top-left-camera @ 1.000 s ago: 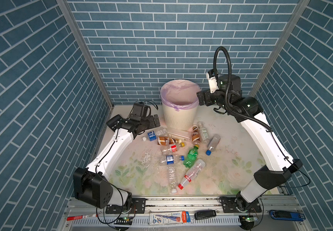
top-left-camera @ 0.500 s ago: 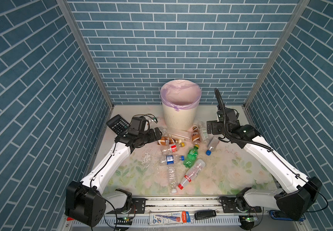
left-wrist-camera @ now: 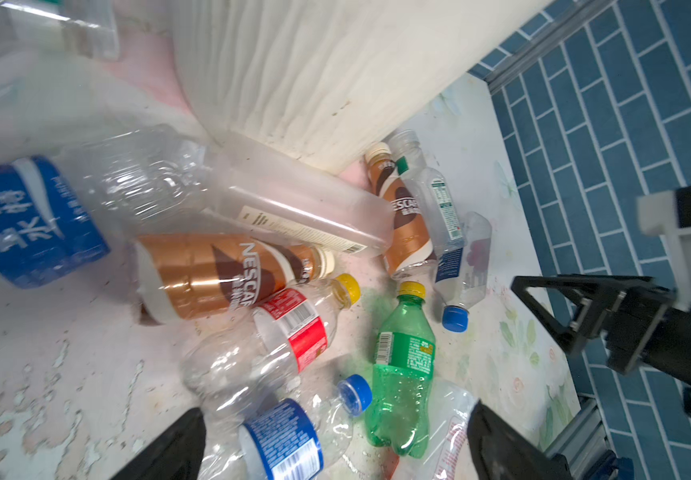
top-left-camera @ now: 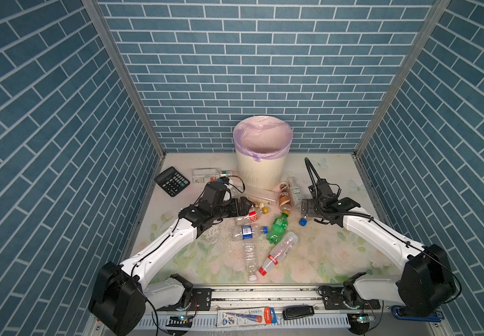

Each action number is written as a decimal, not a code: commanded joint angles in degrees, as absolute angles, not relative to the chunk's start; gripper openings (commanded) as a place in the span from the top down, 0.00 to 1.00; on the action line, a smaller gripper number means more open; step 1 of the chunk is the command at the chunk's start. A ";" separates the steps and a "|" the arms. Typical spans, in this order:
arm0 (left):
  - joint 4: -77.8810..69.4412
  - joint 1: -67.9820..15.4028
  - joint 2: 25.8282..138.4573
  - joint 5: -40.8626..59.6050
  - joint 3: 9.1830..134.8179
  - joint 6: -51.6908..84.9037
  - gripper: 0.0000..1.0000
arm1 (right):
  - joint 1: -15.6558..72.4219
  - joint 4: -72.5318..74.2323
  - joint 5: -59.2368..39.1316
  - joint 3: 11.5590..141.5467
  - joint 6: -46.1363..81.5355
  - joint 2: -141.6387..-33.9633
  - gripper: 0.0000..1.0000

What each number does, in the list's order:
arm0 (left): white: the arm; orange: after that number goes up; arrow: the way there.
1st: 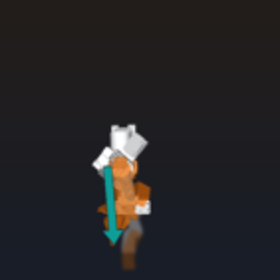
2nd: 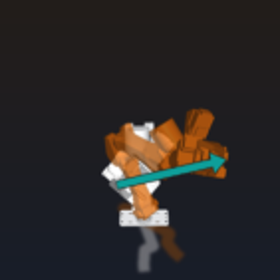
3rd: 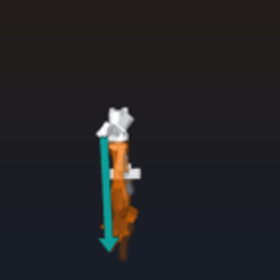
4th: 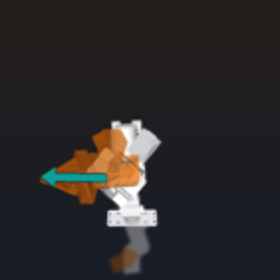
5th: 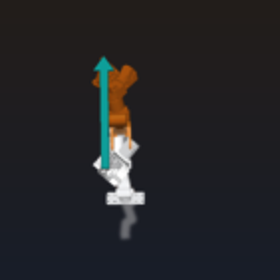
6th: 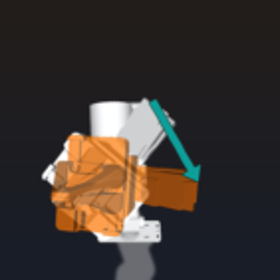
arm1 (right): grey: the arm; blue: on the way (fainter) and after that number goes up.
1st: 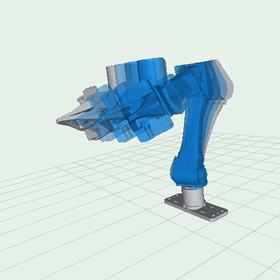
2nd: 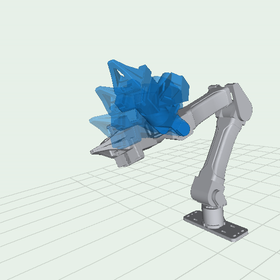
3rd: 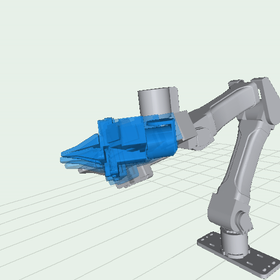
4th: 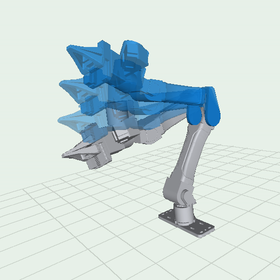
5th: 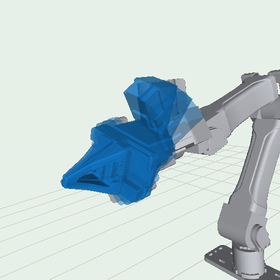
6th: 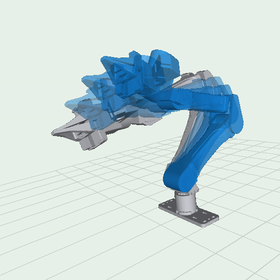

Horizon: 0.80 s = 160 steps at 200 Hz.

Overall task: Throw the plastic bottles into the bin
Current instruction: 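Close the right gripper on the clear blue-capped bottle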

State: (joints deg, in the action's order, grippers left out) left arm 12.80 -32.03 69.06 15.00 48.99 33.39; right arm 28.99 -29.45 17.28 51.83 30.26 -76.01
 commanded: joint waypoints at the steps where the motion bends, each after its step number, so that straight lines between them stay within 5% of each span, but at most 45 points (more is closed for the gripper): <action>1: 5.18 -35.27 71.00 15.61 49.37 30.70 0.01 | 27.42 -23.87 15.43 49.25 34.17 -77.83 0.01; 69: -3.62 -45.17 79.22 12.66 54.13 26.14 0.01 | 25.26 -17.51 12.13 49.09 34.37 -83.48 0.07; 160: -6.06 -47.41 84.51 14.20 57.53 25.14 0.01 | 22.53 -14.73 8.93 48.46 35.73 -88.04 0.22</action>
State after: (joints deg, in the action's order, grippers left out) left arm -4.27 -46.65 82.94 14.20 55.05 26.06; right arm 23.40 -16.40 10.50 49.10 33.41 -87.00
